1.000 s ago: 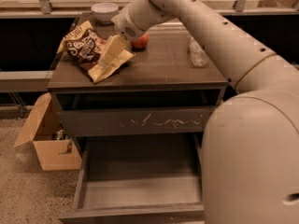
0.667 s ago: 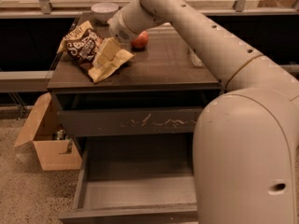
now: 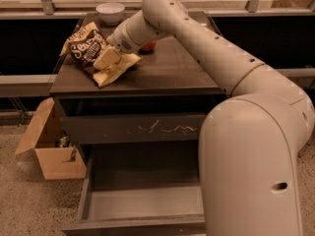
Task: Place brown chip bag into middle drawer
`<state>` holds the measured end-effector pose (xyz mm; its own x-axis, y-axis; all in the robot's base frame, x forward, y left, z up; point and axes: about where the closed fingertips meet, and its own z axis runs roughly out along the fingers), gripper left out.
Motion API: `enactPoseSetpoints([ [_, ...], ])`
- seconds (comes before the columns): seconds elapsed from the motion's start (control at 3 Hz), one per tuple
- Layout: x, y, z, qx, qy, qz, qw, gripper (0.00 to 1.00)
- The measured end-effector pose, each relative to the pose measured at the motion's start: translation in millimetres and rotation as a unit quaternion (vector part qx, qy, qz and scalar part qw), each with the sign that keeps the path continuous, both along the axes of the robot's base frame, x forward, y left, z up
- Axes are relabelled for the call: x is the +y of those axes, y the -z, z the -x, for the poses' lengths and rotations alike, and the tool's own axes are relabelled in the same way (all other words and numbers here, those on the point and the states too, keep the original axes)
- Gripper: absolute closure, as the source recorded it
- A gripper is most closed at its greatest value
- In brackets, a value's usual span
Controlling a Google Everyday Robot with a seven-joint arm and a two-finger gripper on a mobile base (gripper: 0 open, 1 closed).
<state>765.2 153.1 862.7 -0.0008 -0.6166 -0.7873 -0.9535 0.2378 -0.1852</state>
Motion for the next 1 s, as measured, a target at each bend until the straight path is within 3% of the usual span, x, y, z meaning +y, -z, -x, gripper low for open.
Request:
enactPoseSetpoints([
  [0.33,6,-3,3,-0.003,-0.002,-0.025,0.9997,0.59],
  [0.67,7,-37,15,-0.042,-0.014,-0.046,0.9979,0.83],
  [1.0,0,-89,38,-0.114,-0.023,-0.071,0.9907,1.0],
])
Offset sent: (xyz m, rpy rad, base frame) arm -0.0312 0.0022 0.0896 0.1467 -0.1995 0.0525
